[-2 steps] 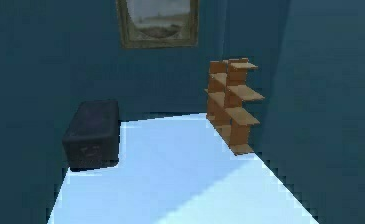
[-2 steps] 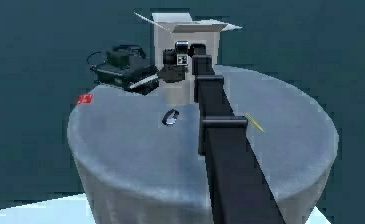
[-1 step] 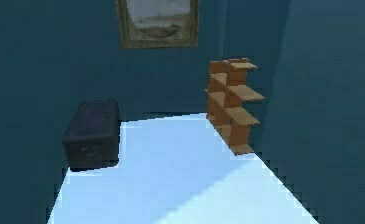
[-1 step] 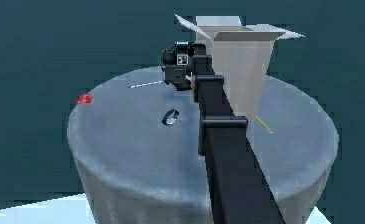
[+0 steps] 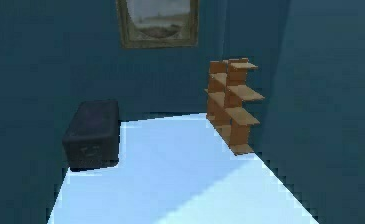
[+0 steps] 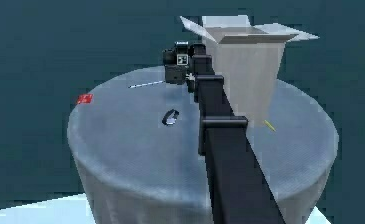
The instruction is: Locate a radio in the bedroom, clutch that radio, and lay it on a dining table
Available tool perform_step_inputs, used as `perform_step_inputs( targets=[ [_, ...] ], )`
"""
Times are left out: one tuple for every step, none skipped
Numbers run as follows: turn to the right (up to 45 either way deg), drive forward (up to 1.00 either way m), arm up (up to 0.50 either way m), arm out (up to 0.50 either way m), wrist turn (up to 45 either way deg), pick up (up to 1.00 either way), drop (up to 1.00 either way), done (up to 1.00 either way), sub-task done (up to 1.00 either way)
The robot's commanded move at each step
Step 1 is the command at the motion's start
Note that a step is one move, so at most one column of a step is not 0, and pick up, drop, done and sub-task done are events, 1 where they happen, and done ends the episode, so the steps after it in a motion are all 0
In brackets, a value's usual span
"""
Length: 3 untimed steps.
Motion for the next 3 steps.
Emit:
perform_step_inputs(
  targets=[
    [0.0,0.00,-0.04,0.00,0.0,0.00,0.00,0.00,0.00],
    [0.0,0.00,0.00,0.00,0.0,0.00,1.00,0.00,0.00],
    [0.0,0.00,0.00,-0.10,0.0,0.00,0.00,0.00,0.00]
  ],
)
